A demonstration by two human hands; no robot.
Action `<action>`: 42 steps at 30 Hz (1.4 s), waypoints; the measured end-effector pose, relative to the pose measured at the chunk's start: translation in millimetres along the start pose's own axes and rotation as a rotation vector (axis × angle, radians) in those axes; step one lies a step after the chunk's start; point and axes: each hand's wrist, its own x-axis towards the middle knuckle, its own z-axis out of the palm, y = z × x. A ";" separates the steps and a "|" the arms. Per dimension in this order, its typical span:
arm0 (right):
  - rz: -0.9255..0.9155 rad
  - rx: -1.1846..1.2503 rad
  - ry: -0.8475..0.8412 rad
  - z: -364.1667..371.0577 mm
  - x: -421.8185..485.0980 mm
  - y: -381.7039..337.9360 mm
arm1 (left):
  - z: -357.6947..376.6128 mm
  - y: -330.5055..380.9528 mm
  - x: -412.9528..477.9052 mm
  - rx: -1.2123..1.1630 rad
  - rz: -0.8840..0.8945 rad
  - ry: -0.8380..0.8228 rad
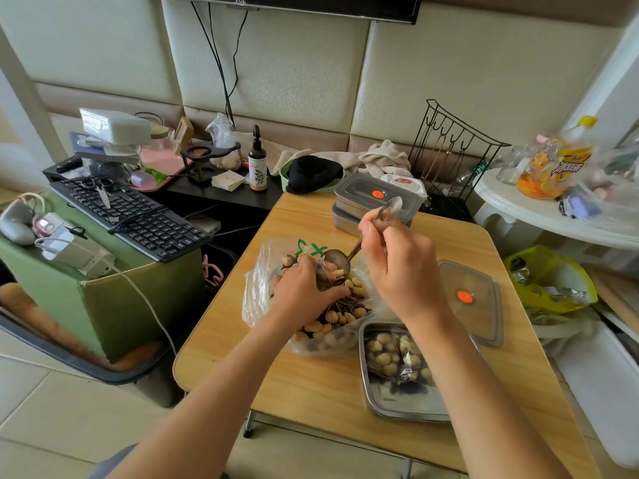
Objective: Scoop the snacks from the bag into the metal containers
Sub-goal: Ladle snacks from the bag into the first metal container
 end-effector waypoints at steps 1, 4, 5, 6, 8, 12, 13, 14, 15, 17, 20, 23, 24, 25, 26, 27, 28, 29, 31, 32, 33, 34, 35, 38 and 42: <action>0.012 0.004 -0.004 0.7 -1.0 1.2 | 0.8 -0.4 0.1 0.024 0.009 -0.002; 0.049 0.018 0.015 -0.2 -2.3 2.9 | 3.8 -0.9 0.7 0.042 0.019 0.044; 0.057 0.025 0.031 -1.5 -1.8 2.6 | 4.1 -0.4 0.7 0.027 0.019 0.071; 0.061 0.027 0.043 -2.8 -0.9 1.8 | 4.3 0.7 1.0 0.010 0.017 0.099; 0.042 0.016 0.042 -4.7 1.6 -0.8 | 4.9 2.9 2.0 -0.015 0.016 0.144; -0.101 0.039 -0.077 -4.3 3.1 -11.5 | 8.1 5.0 5.3 -0.080 0.000 0.183; -0.129 0.038 -0.104 -3.5 2.8 -14.9 | 8.7 5.2 5.7 -0.099 -0.002 0.183; -0.149 0.033 -0.118 -2.5 2.4 -17.8 | 9.1 5.1 5.8 -0.119 -0.005 0.184; -0.162 0.027 -0.124 -1.8 1.9 -19.7 | 9.6 5.1 5.8 -0.139 -0.008 0.189; -0.167 0.020 -0.120 -1.7 1.7 -20.7 | 10.1 5.4 5.5 -0.177 -0.019 0.201; -0.161 0.015 -0.095 -4.9 3.1 -19.5 | 8.5 6.7 5.2 -0.211 -0.031 0.218; -0.152 -0.001 -0.051 -7.6 3.1 -18.1 | 7.7 8.9 5.1 -0.243 -0.031 0.236; -0.149 -0.001 -0.039 -7.9 3.1 -17.3 | 7.7 9.6 5.3 -0.252 -0.030 0.242; -0.148 0.001 -0.032 -8.0 3.1 -16.5 | 7.4 10.6 5.3 -0.258 -0.027 0.248; -0.148 0.004 -0.030 -8.1 3.4 -16.0 | 7.1 11.3 5.6 -0.264 -0.025 0.253; -0.148 0.008 -0.034 -7.8 3.3 -15.5 | 6.7 11.9 5.8 -0.269 -0.019 0.261; -0.144 0.010 -0.038 -7.7 3.3 -15.4 | 6.3 12.3 6.0 -0.277 -0.014 0.266; -0.137 0.009 -0.033 -7.6 3.0 -15.2 | 5.7 12.5 5.9 -0.287 -0.011 0.269; -0.117 -0.003 0.015 -8.4 2.6 -15.5 | 4.7 12.0 6.1 -0.308 -0.019 0.274; -0.107 -0.008 0.048 -9.3 2.8 -16.1 | 3.9 11.7 6.2 -0.317 -0.022 0.277; -0.101 -0.006 0.074 -10.4 3.6 -17.0 | 3.2 11.2 6.3 -0.326 -0.023 0.282; -0.100 0.001 0.087 -11.4 4.4 -17.5 | 2.4 11.0 6.3 -0.331 -0.021 0.287; -0.104 0.011 0.089 -11.7 5.0 -17.3 | 1.4 11.3 5.9 -0.330 -0.016 0.292; -0.105 0.017 0.109 -11.9 4.2 -14.8 | -1.9 12.1 3.1 -0.306 0.004 0.300; -0.024 -0.045 0.156 -12.0 1.5 -7.6 | -10.2 10.5 -0.8 -0.344 0.011 0.290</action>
